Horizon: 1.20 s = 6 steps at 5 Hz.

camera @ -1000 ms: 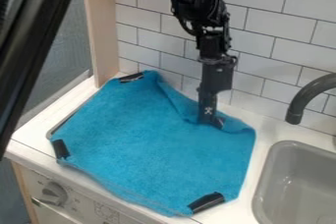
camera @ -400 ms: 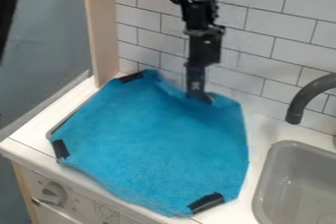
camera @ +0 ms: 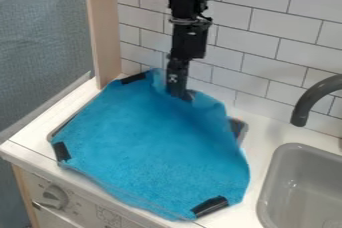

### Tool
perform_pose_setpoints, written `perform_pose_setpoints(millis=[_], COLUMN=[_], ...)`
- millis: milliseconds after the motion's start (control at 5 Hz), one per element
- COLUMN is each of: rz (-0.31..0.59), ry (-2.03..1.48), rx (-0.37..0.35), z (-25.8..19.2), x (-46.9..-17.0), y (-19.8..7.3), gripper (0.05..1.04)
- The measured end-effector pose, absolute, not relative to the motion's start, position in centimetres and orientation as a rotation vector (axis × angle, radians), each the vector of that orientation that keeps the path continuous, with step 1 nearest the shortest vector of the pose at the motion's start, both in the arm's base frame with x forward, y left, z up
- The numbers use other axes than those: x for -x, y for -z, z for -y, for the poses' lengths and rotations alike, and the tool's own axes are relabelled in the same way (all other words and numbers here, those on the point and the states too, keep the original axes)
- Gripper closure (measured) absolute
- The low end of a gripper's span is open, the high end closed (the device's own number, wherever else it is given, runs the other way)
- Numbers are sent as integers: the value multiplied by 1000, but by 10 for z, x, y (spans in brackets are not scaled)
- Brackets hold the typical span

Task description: Fold the cloth from top right to bottom left

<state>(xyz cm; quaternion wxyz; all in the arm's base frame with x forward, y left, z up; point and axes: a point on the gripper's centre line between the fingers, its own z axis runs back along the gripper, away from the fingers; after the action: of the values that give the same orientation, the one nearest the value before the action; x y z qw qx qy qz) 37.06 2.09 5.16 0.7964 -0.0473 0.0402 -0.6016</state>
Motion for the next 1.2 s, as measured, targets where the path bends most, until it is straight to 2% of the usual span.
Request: perform_pose_setpoints(millis=[400,600,800,1200], rz=[-194,-286,-336,-388], ry=[1387,1413,1452,1468], rx=[108,129,128,157], z=[-46,-53,-59,-62], x=[-345,-339,-337,-331], y=[-43,-19,-3,12], gripper=[1029,1030,1030,1006])
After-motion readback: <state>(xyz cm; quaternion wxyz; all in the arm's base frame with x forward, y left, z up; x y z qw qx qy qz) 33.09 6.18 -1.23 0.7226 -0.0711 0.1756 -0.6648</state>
